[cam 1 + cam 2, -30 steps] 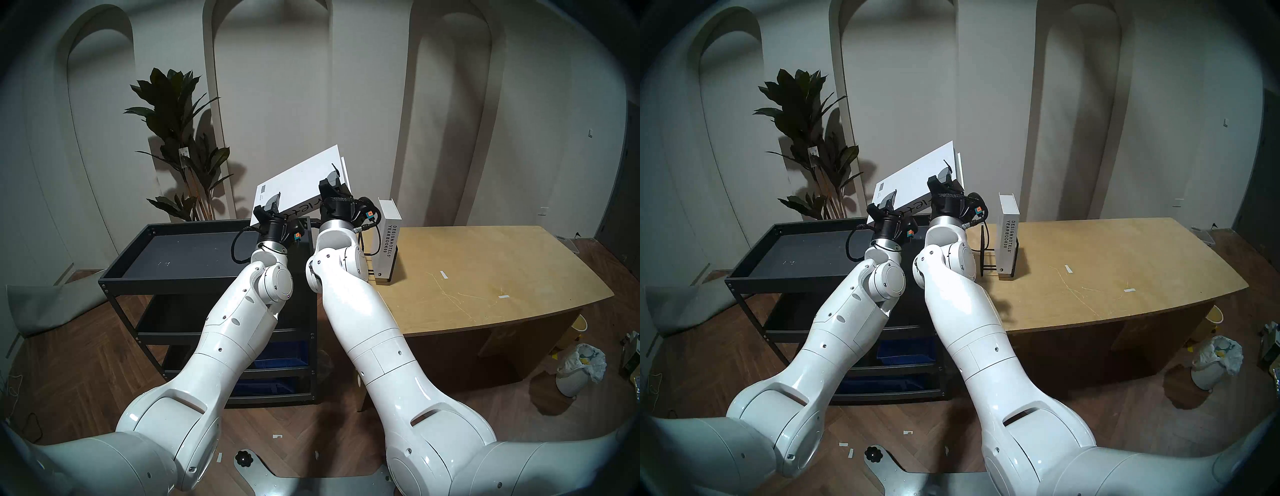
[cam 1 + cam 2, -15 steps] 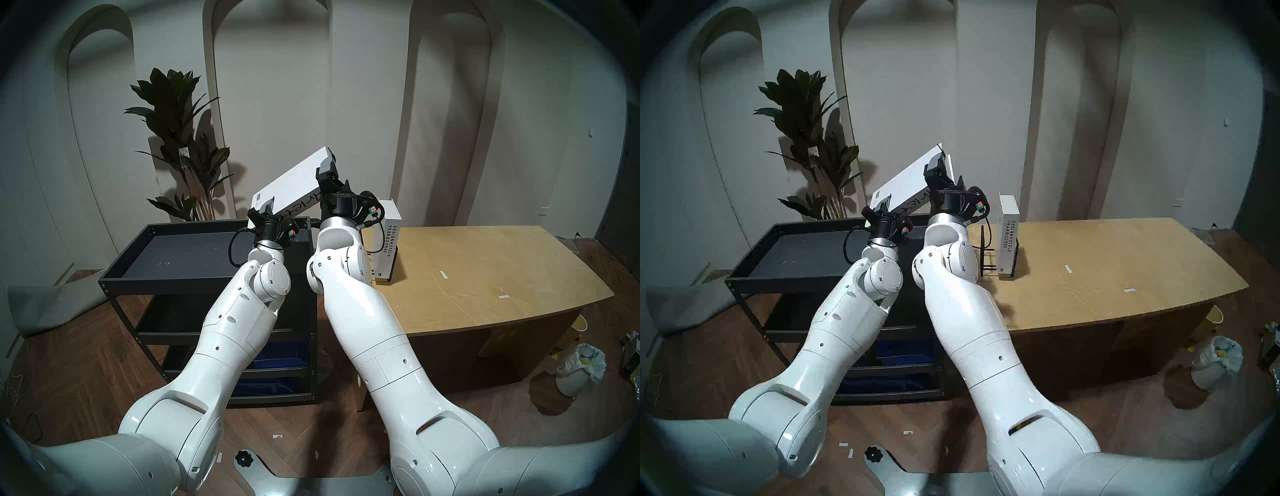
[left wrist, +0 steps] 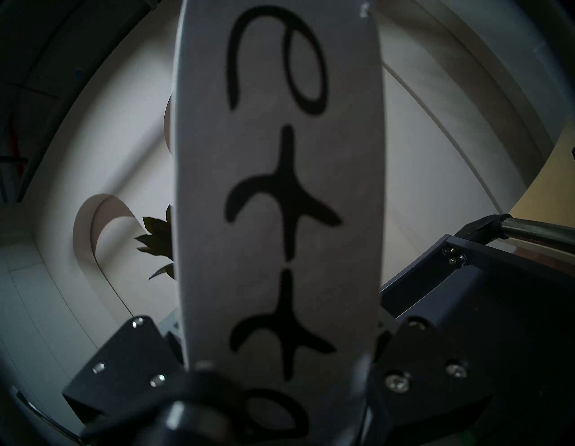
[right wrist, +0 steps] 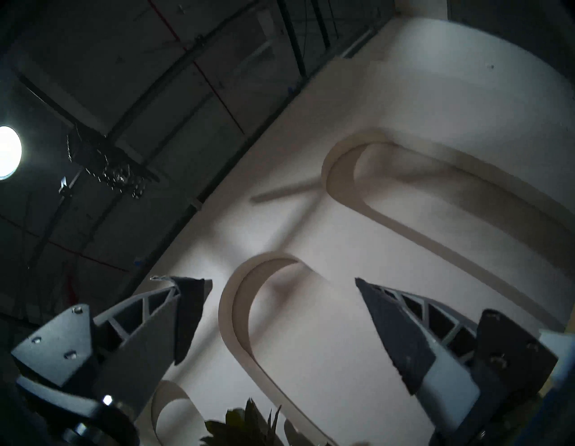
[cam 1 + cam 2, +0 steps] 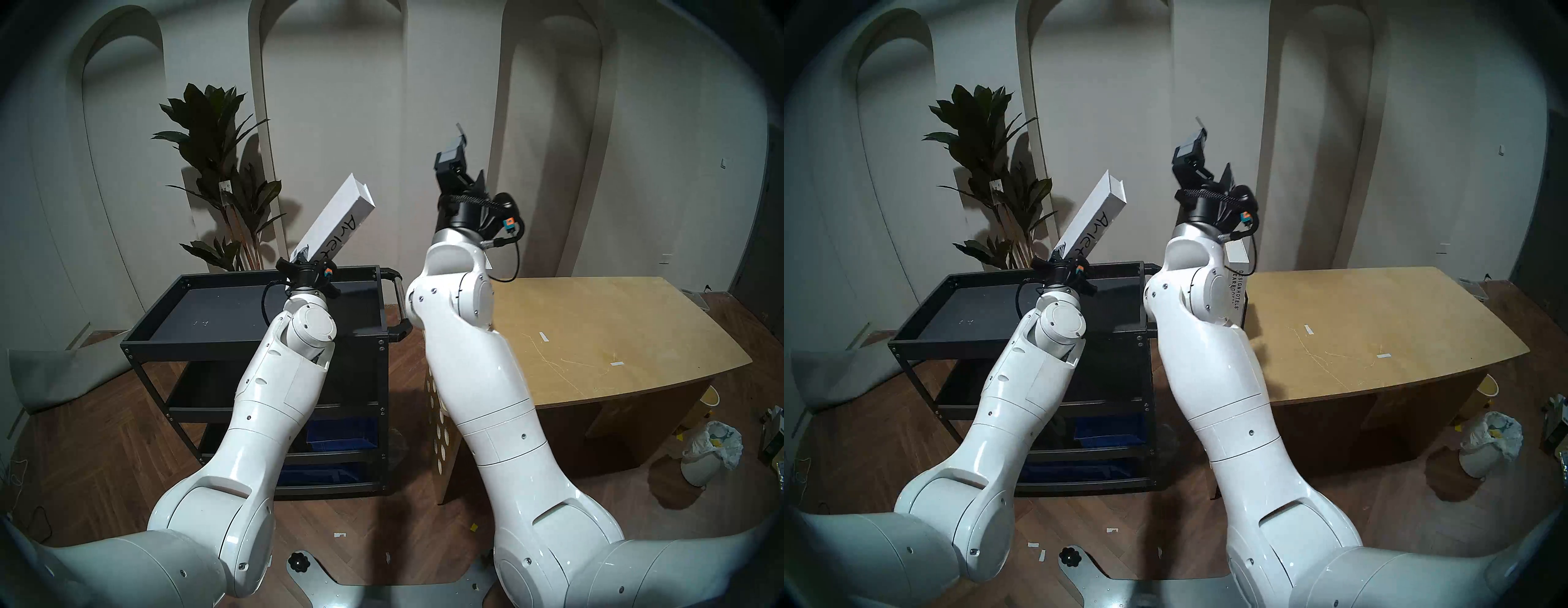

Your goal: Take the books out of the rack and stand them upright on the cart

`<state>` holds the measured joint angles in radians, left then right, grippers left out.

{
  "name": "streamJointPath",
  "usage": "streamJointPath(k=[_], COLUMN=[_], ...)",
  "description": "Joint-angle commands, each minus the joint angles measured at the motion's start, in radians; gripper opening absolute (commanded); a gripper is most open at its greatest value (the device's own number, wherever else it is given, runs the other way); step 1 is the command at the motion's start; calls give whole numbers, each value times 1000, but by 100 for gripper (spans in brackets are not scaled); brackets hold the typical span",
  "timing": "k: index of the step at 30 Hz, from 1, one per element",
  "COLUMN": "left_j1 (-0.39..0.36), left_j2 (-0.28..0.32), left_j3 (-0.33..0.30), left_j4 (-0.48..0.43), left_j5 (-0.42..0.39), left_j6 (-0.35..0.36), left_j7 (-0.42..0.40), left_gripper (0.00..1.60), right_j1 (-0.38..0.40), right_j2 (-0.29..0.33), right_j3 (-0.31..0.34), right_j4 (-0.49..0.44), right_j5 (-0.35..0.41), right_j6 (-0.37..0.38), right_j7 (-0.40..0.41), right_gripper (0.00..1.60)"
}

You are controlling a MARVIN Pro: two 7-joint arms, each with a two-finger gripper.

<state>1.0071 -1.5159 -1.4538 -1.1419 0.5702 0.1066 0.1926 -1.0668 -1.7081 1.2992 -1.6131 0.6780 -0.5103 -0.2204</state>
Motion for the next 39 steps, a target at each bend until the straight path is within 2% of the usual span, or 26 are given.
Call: streamJointPath(k=[1,10,18,29,39], left_j1=[-59,-62,-62,-117,-194], left_j2=[9,19,20,-2,-16], left_j3=[-82,-178,-248,-336,-385], left_j4=[-48,-30,4,93,231], left_j5=[-88,-201,-307,-478,-584], left_j6=[-11,5,16,28,30], left_j7=[-38,-108,-191,-314,-377], left_gripper=[0,0,0,0,0], right_j1=[34,-41,-162,-305,-448], right_j2=[110,216,317,377,412], right_j3=[99,240,315,373,459], right_j4=[-121,-181,-218,-279,-403], right_j5=[-83,-196,-306,-398,-457], right_j6=[-14,68,149,248,320], right_j7=[1,-13,0,13,9], right_gripper=[160,160,160,160,160])
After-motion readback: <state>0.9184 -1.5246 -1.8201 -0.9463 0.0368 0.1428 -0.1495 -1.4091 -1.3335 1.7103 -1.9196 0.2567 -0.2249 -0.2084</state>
